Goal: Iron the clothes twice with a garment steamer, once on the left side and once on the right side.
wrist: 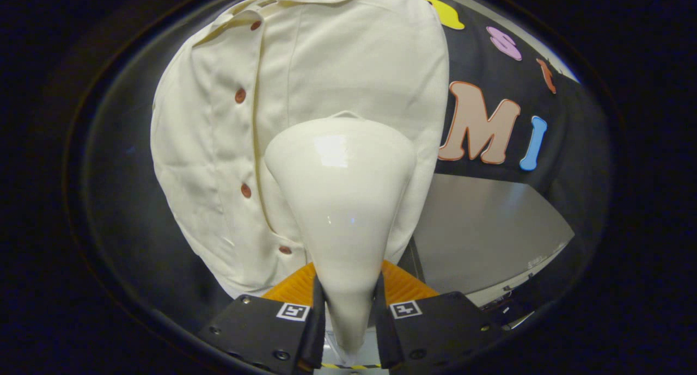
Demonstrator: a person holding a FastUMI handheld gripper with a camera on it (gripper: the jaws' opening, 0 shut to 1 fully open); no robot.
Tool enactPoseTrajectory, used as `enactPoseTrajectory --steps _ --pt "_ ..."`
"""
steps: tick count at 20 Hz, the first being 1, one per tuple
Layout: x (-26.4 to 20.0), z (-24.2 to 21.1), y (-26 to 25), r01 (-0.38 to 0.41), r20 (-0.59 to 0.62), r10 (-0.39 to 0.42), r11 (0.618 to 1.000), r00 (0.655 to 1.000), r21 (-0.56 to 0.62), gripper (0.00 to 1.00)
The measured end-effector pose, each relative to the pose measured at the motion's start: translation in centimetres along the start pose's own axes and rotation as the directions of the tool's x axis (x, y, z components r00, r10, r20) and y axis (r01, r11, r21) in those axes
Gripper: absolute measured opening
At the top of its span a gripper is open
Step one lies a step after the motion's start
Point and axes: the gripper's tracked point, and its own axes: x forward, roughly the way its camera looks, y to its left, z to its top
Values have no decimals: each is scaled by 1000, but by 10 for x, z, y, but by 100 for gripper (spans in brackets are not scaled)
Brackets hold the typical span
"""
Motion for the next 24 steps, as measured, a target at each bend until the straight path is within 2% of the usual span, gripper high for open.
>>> enactPoseTrajectory --steps 13,24 --pt "47 -94 -3 -15 -139 18 1000 990 26 39" --pt "81 -166 8 -61 -214 76 995 974 79 39"
